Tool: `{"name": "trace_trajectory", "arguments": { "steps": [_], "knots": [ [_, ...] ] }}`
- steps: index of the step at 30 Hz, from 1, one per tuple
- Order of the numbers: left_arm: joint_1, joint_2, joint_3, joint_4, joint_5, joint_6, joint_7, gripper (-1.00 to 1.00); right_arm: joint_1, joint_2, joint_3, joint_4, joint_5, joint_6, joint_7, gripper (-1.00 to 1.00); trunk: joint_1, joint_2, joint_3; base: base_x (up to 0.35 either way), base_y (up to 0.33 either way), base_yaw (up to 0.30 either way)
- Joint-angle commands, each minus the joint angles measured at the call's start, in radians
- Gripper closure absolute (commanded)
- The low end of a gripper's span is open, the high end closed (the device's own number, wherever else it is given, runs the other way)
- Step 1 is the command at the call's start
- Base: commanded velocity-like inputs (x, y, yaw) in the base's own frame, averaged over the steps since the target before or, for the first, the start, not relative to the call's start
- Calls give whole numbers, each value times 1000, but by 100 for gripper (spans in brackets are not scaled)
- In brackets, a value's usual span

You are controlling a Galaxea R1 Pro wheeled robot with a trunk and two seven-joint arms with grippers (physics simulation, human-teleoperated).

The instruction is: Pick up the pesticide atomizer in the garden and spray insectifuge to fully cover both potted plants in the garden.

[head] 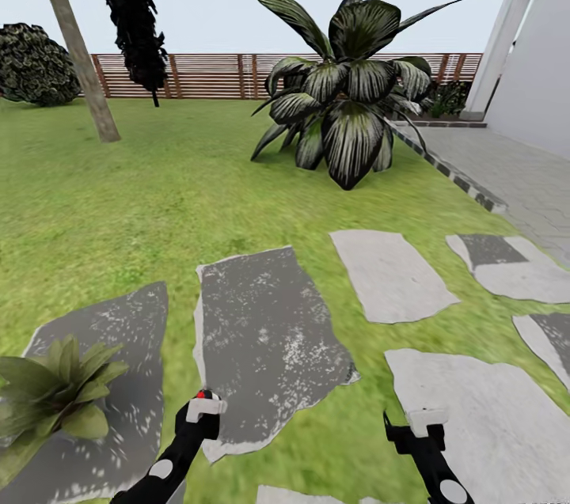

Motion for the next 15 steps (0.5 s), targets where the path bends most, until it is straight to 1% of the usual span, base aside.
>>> {"name": "trace_trajectory", "arguments": {
  "steps": [1, 5, 7, 11, 15],
  "knots": [
    [-1, 0, -3, 1, 4, -3, -1, 100, 0, 0, -2, 2, 11, -2, -5, -100, -1, 0, -1, -333, -12, 250],
    [-1, 0, -3, 1, 4, -3, 0, 100, 0, 0, -1, 4, 11, -2, -5, -100, -1, 0, -1, -336, -5, 261],
    [-1, 0, -3, 1, 4, -3, 0, 100, 0, 0, -1, 4, 11, -3, -5, -100, -1, 0, -1, -339, -1, 145],
    [-1, 0, -3, 1, 4, -3, 0, 100, 0, 0, -1, 5, 12, -3, -4, -100, -1, 0, -1, -340, 0, 54],
    [-1, 0, -2, 1, 4, -3, 0, 100, 0, 1, 2, 6, 14, -2, 0, -100, -1, 0, -1, -340, 0, 5]
  ]
}}
